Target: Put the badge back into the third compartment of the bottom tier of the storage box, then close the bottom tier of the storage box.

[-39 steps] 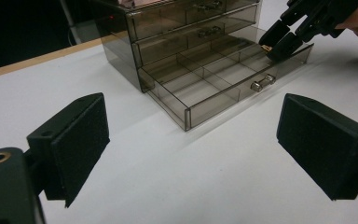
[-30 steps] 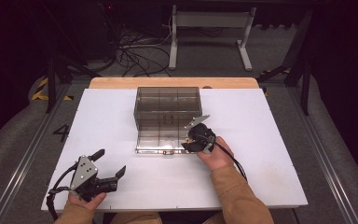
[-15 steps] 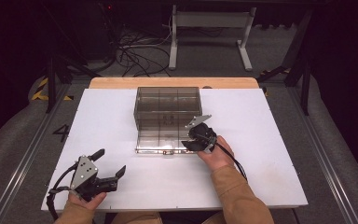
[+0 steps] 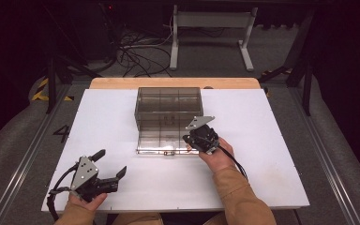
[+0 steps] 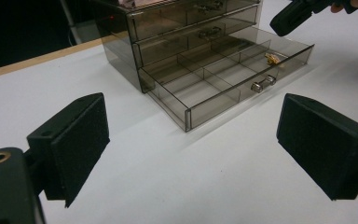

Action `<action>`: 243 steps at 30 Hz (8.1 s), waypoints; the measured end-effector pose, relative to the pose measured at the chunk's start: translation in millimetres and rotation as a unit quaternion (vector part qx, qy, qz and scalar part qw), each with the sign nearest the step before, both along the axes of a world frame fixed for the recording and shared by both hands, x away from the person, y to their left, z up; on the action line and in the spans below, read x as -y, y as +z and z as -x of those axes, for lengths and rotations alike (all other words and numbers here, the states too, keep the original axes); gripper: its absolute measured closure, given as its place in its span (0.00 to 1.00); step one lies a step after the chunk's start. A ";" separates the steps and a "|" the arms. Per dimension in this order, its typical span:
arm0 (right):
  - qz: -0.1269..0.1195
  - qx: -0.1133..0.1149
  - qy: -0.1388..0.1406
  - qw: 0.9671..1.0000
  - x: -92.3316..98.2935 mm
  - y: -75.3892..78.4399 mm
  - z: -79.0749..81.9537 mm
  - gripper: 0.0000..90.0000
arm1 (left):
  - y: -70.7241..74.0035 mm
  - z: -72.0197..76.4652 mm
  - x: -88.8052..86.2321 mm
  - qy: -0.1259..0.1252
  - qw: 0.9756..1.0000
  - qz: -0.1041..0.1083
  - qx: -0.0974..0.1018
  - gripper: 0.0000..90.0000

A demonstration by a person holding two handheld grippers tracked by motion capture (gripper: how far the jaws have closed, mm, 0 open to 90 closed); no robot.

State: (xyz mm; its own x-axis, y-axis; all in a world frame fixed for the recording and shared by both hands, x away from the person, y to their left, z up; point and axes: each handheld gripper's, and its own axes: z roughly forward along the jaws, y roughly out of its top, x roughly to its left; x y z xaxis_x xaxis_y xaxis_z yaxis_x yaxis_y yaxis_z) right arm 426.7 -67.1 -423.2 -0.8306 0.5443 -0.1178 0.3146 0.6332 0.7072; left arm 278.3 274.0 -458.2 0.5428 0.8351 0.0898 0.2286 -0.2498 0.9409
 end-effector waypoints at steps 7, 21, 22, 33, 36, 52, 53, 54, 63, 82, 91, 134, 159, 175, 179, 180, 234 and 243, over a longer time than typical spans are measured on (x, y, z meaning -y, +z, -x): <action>0.006 0.011 0.025 1.000 -5.0 5.3 7.6 1.00 | 0.3 0.5 0.9 -0.002 1.000 0.001 0.001 0.11; 0.007 0.009 0.055 0.998 -12.7 6.2 13.0 1.00 | 0.4 0.7 0.4 -0.001 1.000 0.003 0.000 0.11; 0.010 0.004 0.060 0.998 -14.2 5.5 13.4 1.00 | 0.4 0.7 0.5 -0.001 1.000 0.003 0.001 0.11; 0.057 -0.028 0.080 0.995 -28.9 -6.2 16.9 1.00 | 0.4 0.6 0.2 -0.002 1.000 0.002 0.001 0.11; 0.068 -0.040 0.078 0.994 -31.3 -10.1 16.7 1.00 | 0.4 0.5 0.1 -0.003 1.000 0.002 0.001 0.11; 0.114 -0.076 0.070 0.988 -38.8 -25.6 13.3 1.00 | 0.4 0.3 0.7 -0.002 1.000 0.003 0.001 0.11; 0.115 -0.078 0.067 0.988 -39.2 -26.2 13.3 1.00 | 0.4 0.3 0.7 -0.002 1.000 0.002 0.001 0.11; 0.119 -0.079 0.068 0.987 -39.3 -26.8 13.0 1.00 | 0.3 0.2 0.8 -0.002 1.000 0.001 0.001 0.11; 0.121 -0.076 0.053 0.988 -41.4 -32.4 11.0 1.00 | 0.0 0.0 1.2 -0.002 1.000 0.001 0.001 0.11; 0.121 -0.072 0.050 0.989 -42.0 -32.9 11.2 1.00 | 0.3 0.0 0.7 -0.002 1.000 0.000 0.002 0.11; 0.124 -0.053 0.042 0.990 -43.8 -33.2 10.2 1.00 | 0.3 -0.3 0.8 -0.002 1.000 0.001 0.000 0.11; 0.090 -0.015 0.004 0.996 -42.3 -39.2 -32.1 1.00 | -0.8 -1.9 2.2 -0.004 1.000 0.002 -0.005 0.11; 0.061 0.012 -0.031 0.998 -41.5 -44.7 -49.6 1.00 | -0.8 -2.1 1.5 -0.005 1.000 0.001 -0.005 0.11; 0.054 0.012 -0.050 0.997 -43.3 -45.3 -56.6 1.00 | -0.7 -2.3 1.2 -0.005 1.000 0.002 -0.004 0.11; 0.053 0.012 -0.052 0.997 -43.3 -45.0 -55.9 0.98 | -0.6 -2.5 1.4 -0.006 1.000 0.003 -0.004 0.11; 0.052 0.011 -0.052 0.997 -43.1 -44.7 -55.6 0.97 | -0.5 -2.7 1.3 -0.006 1.000 0.004 -0.004 0.11; -0.052 -0.003 -0.002 0.999 2.5 19.7 -5.0 0.14 | 1.0 -6.0 0.6 -0.010 1.000 0.015 -0.009 0.10; -0.098 0.000 0.003 0.995 28.1 30.1 6.3 0.01 | 1.0 -5.9 -0.3 -0.015 1.000 0.017 -0.011 0.08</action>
